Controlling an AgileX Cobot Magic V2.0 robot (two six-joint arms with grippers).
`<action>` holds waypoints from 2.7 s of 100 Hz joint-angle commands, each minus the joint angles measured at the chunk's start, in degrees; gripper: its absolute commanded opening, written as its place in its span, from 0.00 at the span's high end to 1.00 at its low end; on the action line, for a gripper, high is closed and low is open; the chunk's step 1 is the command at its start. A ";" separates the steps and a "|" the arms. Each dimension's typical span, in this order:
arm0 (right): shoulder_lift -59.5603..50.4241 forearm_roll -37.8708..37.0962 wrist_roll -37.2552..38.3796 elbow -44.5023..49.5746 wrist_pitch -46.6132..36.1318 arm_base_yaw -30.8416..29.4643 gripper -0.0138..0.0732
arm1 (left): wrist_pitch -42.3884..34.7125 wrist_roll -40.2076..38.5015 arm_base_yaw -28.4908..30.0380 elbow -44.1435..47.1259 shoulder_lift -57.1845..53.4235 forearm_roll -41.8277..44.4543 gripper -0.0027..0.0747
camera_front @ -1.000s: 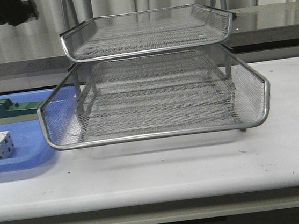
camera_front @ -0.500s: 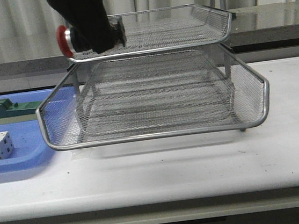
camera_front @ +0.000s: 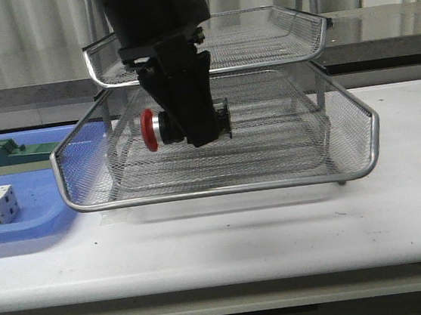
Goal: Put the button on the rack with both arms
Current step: 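Carry the button over the rack and lower it into the middle tray, then open the left gripper and raise it away from the button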
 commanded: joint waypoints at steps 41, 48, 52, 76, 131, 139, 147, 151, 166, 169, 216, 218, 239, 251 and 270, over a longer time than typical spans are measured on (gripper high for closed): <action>0.07 0.00 -0.04 -1.84 -3.06 -0.04 0.92 | -3.14 -0.52 -0.39 -1.42 -3.24 -0.25 0.54; 0.07 0.00 -0.04 -1.84 -3.06 -0.04 0.92 | -3.26 -0.52 -0.39 -1.42 -3.24 -0.25 0.52; 0.07 0.00 -0.04 -1.84 -3.06 -0.04 0.92 | -3.26 -0.52 -0.39 -1.42 -3.24 -0.25 0.52; 0.07 0.00 -0.04 -1.84 -3.06 -0.04 0.92 | -2.92 -0.52 -0.39 -1.42 -3.24 -0.25 0.44; 0.07 0.00 -0.04 -1.84 -3.06 -0.04 0.92 | -1.17 -2.27 -0.39 -3.05 -4.52 -0.25 0.35; 0.07 0.00 -0.04 -1.84 -3.06 -0.04 0.92 | -0.80 -3.69 -0.13 -3.49 -5.97 0.38 0.35; 0.07 0.00 -0.04 -1.84 -3.06 -0.04 0.92 | -0.80 -5.68 0.33 -3.49 -8.20 2.42 0.35; 0.07 0.00 -0.04 -1.84 -3.06 -0.04 0.92 | -0.80 -7.13 0.59 -3.49 -9.18 3.33 0.35; 0.07 0.00 -0.04 -1.84 -3.06 -0.04 0.92 | -0.23 -11.59 3.21 -3.49 -13.45 6.99 0.35; 0.07 0.00 -0.04 -1.84 -3.06 -0.04 0.92 | 0.04 -12.29 4.14 -3.49 -14.23 7.53 0.35; 0.07 0.00 -0.04 -1.84 -3.06 -0.04 0.92 | -7.48 -14.36 22.60 9.03 -30.73 7.65 0.35; 0.07 0.00 -0.04 -1.84 -3.06 -0.04 0.92 | -8.00 -14.36 23.55 9.74 -31.68 7.21 0.35; 0.07 0.00 -0.04 -1.84 -3.06 -0.04 0.92 | -16.24 -14.36 32.13 20.83 -41.46 4.44 0.35; 0.07 0.00 -0.04 -1.84 -3.06 -0.04 0.92 | -21.62 -14.36 35.59 27.84 -47.19 3.27 0.35; 0.07 0.00 -0.04 -1.84 -3.06 -0.04 0.92 | -32.62 -14.36 38.24 39.96 -57.50 0.04 0.35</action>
